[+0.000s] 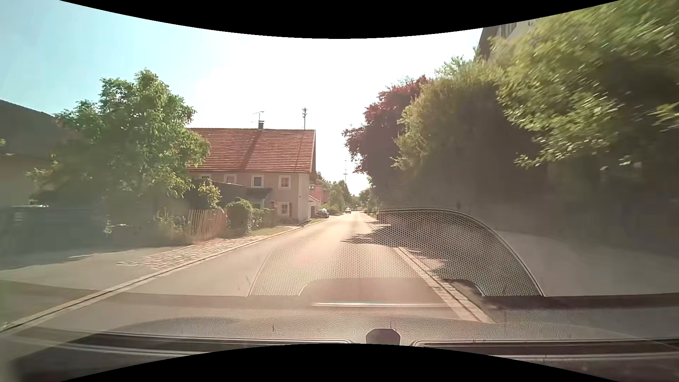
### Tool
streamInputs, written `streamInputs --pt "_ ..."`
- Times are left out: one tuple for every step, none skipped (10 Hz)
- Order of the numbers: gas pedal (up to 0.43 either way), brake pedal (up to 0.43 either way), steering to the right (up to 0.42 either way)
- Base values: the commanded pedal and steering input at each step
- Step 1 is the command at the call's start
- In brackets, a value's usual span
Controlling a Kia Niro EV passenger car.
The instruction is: Follow the waypoints while adhering to traffic rules and regulations
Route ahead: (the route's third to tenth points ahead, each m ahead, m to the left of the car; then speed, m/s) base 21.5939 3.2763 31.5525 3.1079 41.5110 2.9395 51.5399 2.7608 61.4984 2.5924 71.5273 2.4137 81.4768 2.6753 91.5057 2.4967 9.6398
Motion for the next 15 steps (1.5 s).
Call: streamInputs --pt "0.138 0.006 0.004" --pt "0.130 0.006 0.004" --pt "0.130 0.006 0.004" --pt "0.118 0.006 0.002" --pt "0.118 0.006 0.001" --pt "0.118 0.006 0.000" --pt "0.110 0.006 0.001" --pt "0.087 0.006 0.000" --pt "0.087 0.006 0.000" --pt "0.087 0.006 0.000" --pt "0.087 0.006 0.000" --pt "0.079 0.006 0.000" --pt "0.067 0.006 0.000" --pt "0.067 0.006 0.000" --pt "0.067 0.006 0.000"
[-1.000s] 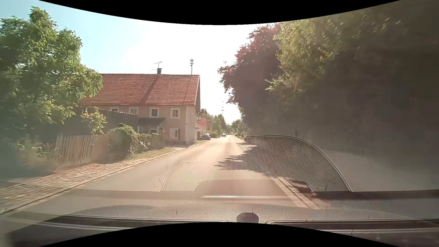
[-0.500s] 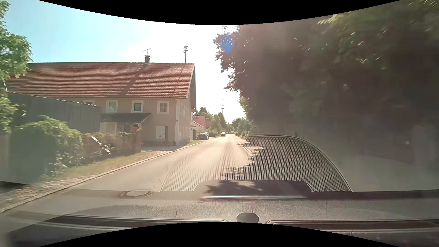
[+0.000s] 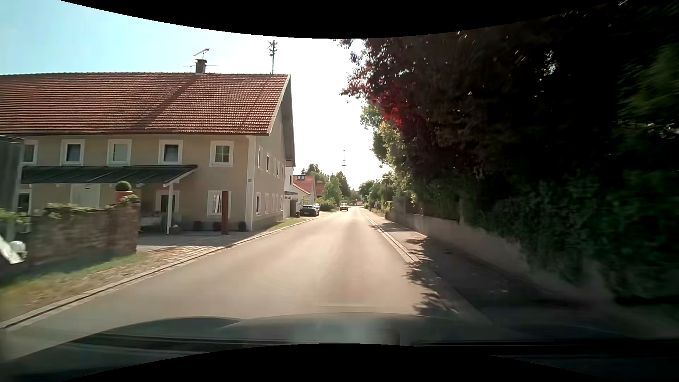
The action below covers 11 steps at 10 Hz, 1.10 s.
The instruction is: Follow the waypoints while adhering to traffic rules and regulations
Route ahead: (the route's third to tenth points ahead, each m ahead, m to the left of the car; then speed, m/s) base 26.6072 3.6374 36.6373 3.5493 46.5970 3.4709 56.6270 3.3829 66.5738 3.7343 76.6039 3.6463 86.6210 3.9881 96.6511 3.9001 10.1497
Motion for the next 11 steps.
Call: streamInputs --pt "0.067 0.006 0.000" --pt "0.059 0.006 0.000" --pt "0.059 0.006 0.000" --pt "0.059 0.006 0.000" --pt "0.059 0.006 0.000" --pt "0.059 0.006 0.000" --pt "0.059 0.006 0.000" --pt "0.059 0.006 0.000" --pt "0.059 0.006 0.000" --pt "0.059 0.006 0.002" --pt "0.059 0.006 0.005"
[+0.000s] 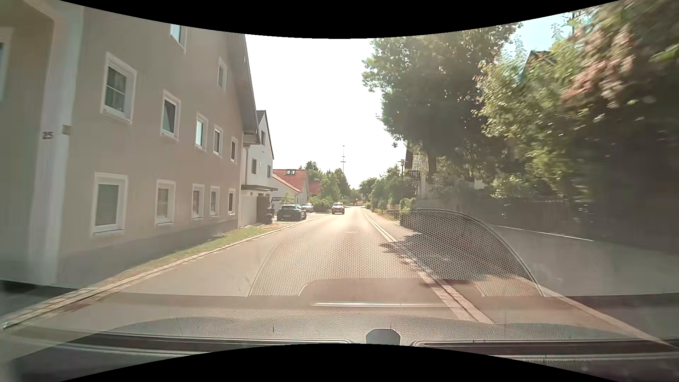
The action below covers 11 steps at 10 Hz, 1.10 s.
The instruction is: Follow the waypoints while adhering to traffic rules and regulations
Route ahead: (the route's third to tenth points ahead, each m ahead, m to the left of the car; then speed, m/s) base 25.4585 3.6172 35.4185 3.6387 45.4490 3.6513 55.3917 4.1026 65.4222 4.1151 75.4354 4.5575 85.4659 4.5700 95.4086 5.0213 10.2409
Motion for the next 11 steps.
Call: streamInputs --pt "0.059 0.006 0.006" --pt "0.059 0.006 0.006" --pt "0.067 0.006 0.005" --pt "0.067 0.006 0.004" --pt "0.067 0.006 0.004" --pt "0.067 0.006 0.003" --pt "0.067 0.006 0.002" --pt "0.079 0.006 0.000" --pt "0.079 0.006 -0.001" --pt "0.087 0.006 -0.002" --pt "0.087 0.006 -0.002"
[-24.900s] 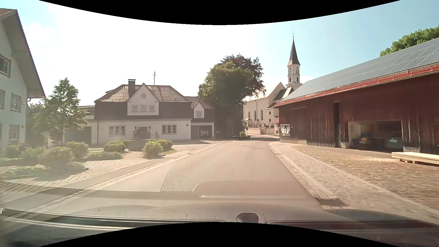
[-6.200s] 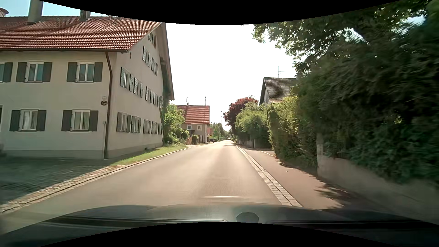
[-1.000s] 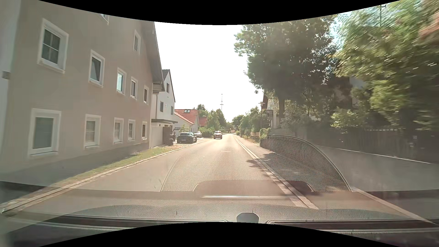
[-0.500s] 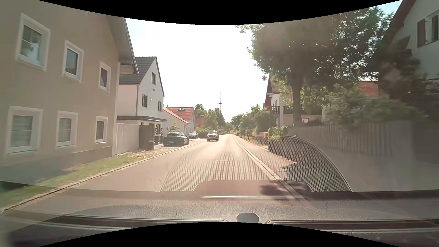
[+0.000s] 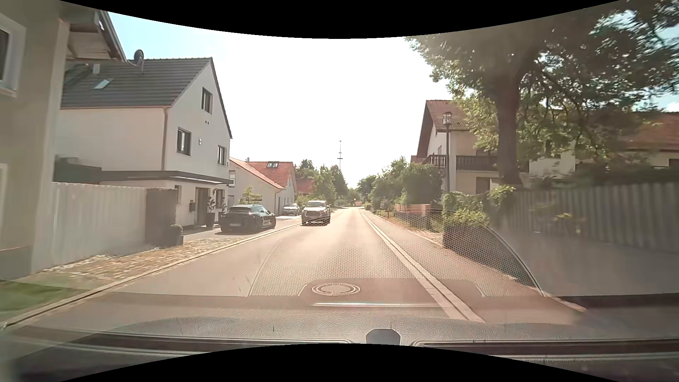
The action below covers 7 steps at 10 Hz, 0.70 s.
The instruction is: Follow the waypoints while adhering to traffic rules and regulations
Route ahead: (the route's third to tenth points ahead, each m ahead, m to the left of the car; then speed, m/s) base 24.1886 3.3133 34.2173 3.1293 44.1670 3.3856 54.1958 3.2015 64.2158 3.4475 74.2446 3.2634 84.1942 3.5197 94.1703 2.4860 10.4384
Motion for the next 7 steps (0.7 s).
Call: streamInputs --pt "0.087 0.006 -0.001" --pt "0.087 0.006 -0.002" --pt "0.087 0.006 -0.002" --pt "0.087 0.006 -0.002" --pt "0.087 0.006 -0.002" --pt "0.087 0.006 -0.004" --pt "0.087 0.006 -0.005"
